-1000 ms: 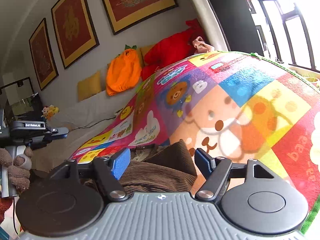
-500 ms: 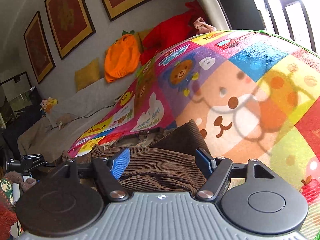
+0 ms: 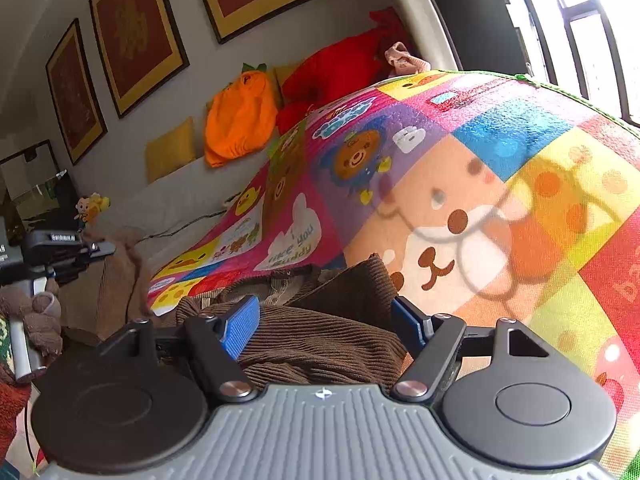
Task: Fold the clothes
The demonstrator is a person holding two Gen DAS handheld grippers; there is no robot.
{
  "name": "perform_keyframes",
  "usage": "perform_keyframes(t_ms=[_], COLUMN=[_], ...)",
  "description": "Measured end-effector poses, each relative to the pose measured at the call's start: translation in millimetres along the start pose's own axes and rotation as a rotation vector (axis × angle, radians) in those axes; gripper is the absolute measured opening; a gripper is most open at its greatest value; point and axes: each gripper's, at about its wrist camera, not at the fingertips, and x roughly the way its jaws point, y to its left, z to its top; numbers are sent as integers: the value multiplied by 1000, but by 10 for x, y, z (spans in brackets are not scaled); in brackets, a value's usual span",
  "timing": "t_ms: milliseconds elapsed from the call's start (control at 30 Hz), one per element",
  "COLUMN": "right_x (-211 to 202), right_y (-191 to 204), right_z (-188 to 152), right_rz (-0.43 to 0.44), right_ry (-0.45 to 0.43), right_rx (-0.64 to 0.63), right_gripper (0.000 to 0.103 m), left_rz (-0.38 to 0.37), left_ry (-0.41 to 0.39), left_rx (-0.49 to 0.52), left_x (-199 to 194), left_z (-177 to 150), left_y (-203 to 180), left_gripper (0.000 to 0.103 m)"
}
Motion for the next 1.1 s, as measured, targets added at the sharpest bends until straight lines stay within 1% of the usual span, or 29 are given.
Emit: perform_keyframes(t_ms=[100, 233, 267, 333, 400, 433, 467, 500, 533, 567, 600, 633, 667, 733, 767, 800, 833, 867, 933, 967, 1000, 1033, 1067, 1100], right_x=[193, 531, 651, 916, 1126, 1226, 1299, 1347, 1356, 1354, 1332, 1297, 1285, 1282, 1329, 1400, 1474, 1540, 1644, 1634, 1581, 1517, 1432, 1323], right_y=[340, 895, 1018, 1252, 1407, 1477, 1520, 1537, 1540, 1540, 1539, 1545, 1555, 1580, 1597, 1622, 1649, 1672, 1704, 1705, 1695, 1683, 1653, 1609], right_z=[20, 6, -27, -116, -211, -260, -299, -295, -242, -176, -99, -20, 34, 120, 127, 76, 10, -78, -260, -317, -328, -324, -301, -277], right_rz=[25, 73, 87, 116, 117, 116, 119, 124, 124, 122, 123, 127, 141, 174, 199, 220, 237, 246, 255, 257, 261, 266, 276, 287], right_ry=[57, 139, 169, 237, 278, 296, 308, 312, 296, 272, 236, 196, 179, 161, 176, 210, 247, 284, 348, 346, 333, 319, 303, 284], right_rx=[-191, -478, -528, -614, -686, -721, -745, -744, -707, -658, -609, -573, -548, -506, -484, -478, -480, -486, -503, -510, -512, -511, -501, -490], right_gripper=[73, 73, 73, 73, 72, 67, 46, 32, 12, 11, 10, 8, 8, 8, 8, 8, 8, 8, 10, 13, 13, 16, 23, 26], left_rz=[-65, -53, -51, -54, -57, -63, -65, -66, -67, -67, -75, -82, -88, -92, -106, -120, -133, -145, -146, -147, -149, -150, -141, -131], left_ry=[10, -25, -24, -6, 12, 26, 31, 36, 38, 40, 44, 54, 63, 94, 120, 145, 167, 189, 248, 282, 320, 356, 375, 393], left_rx=[14, 17, 10, 34, 58, 89, 109, 129, 131, 133, 129, 126, 125, 137, 142, 148, 157, 167, 204, 223, 245, 267, 295, 323], left_x=[40, -33, -50, -64, -78, -95, -106, -116, -120, -125, -124, -117, -108, -41, 3, 48, 107, 168, 354, 456, 582, 706, 803, 900], left_z=[-46, -82, -70, -89, -109, -123, -143, -163, -170, -177, -176, -176, -177, -175, -184, -195, -215, -237, -298, -329, -373, -417, -472, -528], left_y=[-197, -209, -184, -128, -71, -40, -17, 6, 39, 73, 113, 146, 178, 192, 187, 181, 163, 143, 69, 28, -27, -82, -138, -195], left_gripper=[4, 4, 4, 4, 4, 6, 9, 12, 16, 26, 39, 45, 53, 57, 65, 79, 84, 87, 89, 92, 93, 94, 94, 93])
